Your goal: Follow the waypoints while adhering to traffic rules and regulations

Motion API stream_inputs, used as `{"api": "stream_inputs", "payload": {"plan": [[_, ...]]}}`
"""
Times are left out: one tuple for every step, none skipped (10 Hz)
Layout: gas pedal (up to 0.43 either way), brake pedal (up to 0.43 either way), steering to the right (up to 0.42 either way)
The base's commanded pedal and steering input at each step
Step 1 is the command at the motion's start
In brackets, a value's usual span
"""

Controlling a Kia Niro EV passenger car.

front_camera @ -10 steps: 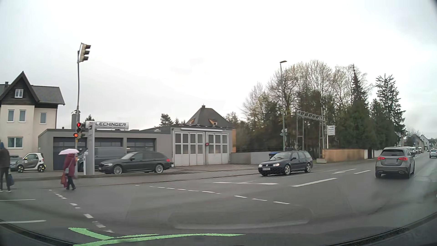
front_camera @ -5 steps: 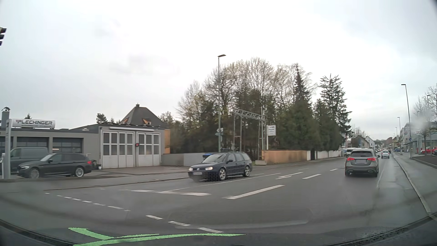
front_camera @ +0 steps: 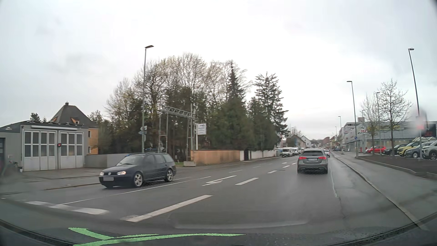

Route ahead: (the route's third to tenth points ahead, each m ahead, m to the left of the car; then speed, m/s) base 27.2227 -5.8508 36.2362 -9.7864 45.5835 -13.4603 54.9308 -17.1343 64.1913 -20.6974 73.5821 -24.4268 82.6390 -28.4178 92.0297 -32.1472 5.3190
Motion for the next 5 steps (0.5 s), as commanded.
{"api": "stream_inputs", "payload": {"plan": [[0.268, 0.0, 0.383], [0.268, 0.0, 0.36], [0.287, 0.0, 0.34], [0.287, 0.0, 0.317], [0.299, 0.0, 0.293]]}}
